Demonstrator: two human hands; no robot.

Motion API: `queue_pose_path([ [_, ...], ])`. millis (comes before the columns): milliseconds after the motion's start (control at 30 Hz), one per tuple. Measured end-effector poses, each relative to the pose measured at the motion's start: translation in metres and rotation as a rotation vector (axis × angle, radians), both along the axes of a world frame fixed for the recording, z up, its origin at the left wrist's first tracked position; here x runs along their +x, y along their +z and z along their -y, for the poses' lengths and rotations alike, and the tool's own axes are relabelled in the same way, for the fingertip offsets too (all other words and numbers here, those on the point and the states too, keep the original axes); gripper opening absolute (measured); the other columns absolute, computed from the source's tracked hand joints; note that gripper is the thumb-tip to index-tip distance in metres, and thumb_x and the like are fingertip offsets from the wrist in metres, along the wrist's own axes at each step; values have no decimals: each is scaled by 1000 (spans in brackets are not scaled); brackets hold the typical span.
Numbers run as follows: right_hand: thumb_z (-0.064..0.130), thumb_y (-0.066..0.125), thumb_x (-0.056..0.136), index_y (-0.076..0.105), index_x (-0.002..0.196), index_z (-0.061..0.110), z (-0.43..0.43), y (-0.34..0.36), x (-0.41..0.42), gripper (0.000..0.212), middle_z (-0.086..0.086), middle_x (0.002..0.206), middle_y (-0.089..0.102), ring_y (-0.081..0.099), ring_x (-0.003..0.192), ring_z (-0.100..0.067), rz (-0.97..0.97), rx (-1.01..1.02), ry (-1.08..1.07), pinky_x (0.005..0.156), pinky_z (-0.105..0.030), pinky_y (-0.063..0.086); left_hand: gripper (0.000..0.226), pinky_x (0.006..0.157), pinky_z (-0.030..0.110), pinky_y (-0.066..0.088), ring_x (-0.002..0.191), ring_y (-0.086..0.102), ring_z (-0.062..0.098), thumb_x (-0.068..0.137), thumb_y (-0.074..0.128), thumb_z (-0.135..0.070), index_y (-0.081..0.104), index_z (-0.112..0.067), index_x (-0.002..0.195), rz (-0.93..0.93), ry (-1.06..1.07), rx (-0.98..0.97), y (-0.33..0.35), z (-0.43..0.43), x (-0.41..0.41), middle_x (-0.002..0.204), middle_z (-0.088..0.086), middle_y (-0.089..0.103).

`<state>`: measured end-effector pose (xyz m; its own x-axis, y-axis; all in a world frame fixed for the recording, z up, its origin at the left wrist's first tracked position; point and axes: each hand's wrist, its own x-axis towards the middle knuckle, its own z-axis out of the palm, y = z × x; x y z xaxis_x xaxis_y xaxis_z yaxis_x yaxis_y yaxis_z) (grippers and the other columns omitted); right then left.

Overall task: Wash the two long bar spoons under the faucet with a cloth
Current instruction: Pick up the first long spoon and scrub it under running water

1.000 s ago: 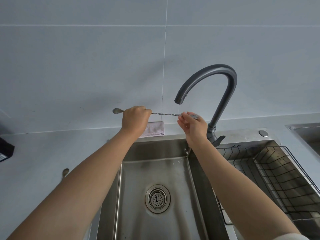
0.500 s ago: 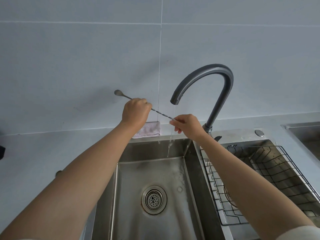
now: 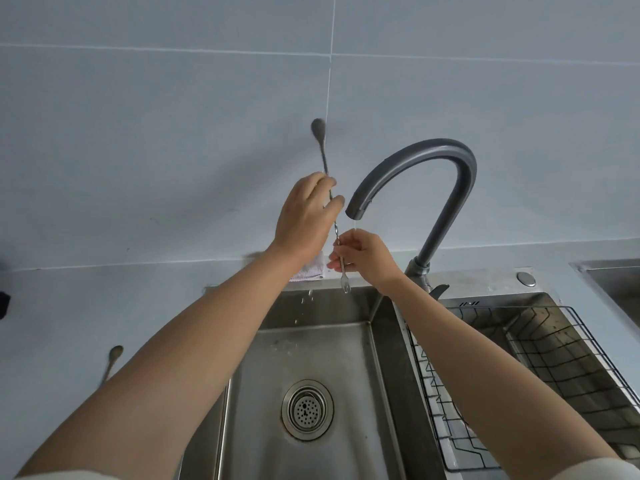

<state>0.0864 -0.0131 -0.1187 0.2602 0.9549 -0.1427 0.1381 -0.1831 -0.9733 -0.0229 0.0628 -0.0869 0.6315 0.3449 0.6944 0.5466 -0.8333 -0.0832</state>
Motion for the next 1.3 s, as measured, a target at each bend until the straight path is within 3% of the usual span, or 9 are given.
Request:
queue_pose_path([
  [67, -6, 49, 90, 47, 73, 8, 1, 0, 2, 22, -9, 66, 60, 65, 50, -6, -66, 46, -34, 64, -25, 57, 24, 65, 33, 57, 78, 67, 31, 54, 80, 6, 73, -2, 76, 80, -11, -51, -10, 7, -2, 77, 15, 73],
  [133, -5, 52, 90, 45, 73, 8, 2, -2, 3, 22, -10, 67, 61, 66, 52, -7, -95, 75, -64, 63, -24, 57, 22, 61, 33, 56, 66, 69, 31, 60, 78, 5, 72, -1, 81, 140, -12, -292, -24, 19, -7, 72, 14, 73],
  [233, -1, 54, 89, 46, 77, 6, 3, -2, 6, 17, -11, 71, 63, 67, 52, -7, -130, 89, -96, 62, -22, 58, 22, 74, 32, 54, 80, 68, 30, 81, 68, -8, 67, 0, 102, 227, 28, -851, -36, 34, -10, 91, 16, 73],
  [333, 5, 55, 90, 50, 76, 6, 3, -2, 9, 16, -10, 74, 66, 68, 54, -7, -138, 66, -133, 61, -21, 58, 25, 75, 24, 48, 87, 67, 28, 83, 67, -14, 66, 0, 103, 318, 60, -1069, -43, 39, -6, 98, 17, 71],
  [667, 13, 51, 94, 59, 75, 6, -3, -1, 6, 22, 0, 66, 58, 57, 59, -7, 75, 15, -195, 56, -13, 49, 18, 77, 30, 51, 86, 69, 32, 85, 63, -4, 66, 6, 100, 386, 73, -1180, -51, 38, 6, 95, 22, 72],
  [767, 7, 57, 89, 63, 90, 6, -3, 3, 9, 6, 0, 69, 58, 55, 63, -8, 89, 49, -186, 58, -8, 48, 17, 71, 19, 49, 85, 70, 31, 86, 60, -3, 68, 6, 98, 397, 44, -1191, -49, 38, 10, 95, 22, 72],
  [867, -4, 63, 82, 57, 91, 6, -2, 10, 14, 14, -6, 69, 60, 57, 61, -14, 48, 91, -208, 60, -14, 51, 18, 63, 3, 41, 85, 70, 29, 88, 59, -5, 68, 5, 100, 396, 27, -1183, -46, 38, 15, 97, 19, 72],
  [1100, -6, 59, 84, 59, 81, 12, -2, 16, 23, 18, -6, 74, 65, 63, 65, -19, 5, 102, -206, 74, -28, 56, 18, 75, 29, 52, 88, 69, 34, 88, 58, -4, 67, 5, 101, 467, -22, -1374, -37, 31, 21, 98, 24, 71],
  [1300, 6, 51, 92, 60, 82, 7, -1, 12, 17, 14, -4, 71, 64, 63, 60, -12, 18, 86, -227, 62, -17, 56, 19, 78, 36, 55, 66, 65, 25, 90, 55, -3, 66, 8, 101, 421, -64, -1443, -38, 32, 14, 89, 23, 69],
])
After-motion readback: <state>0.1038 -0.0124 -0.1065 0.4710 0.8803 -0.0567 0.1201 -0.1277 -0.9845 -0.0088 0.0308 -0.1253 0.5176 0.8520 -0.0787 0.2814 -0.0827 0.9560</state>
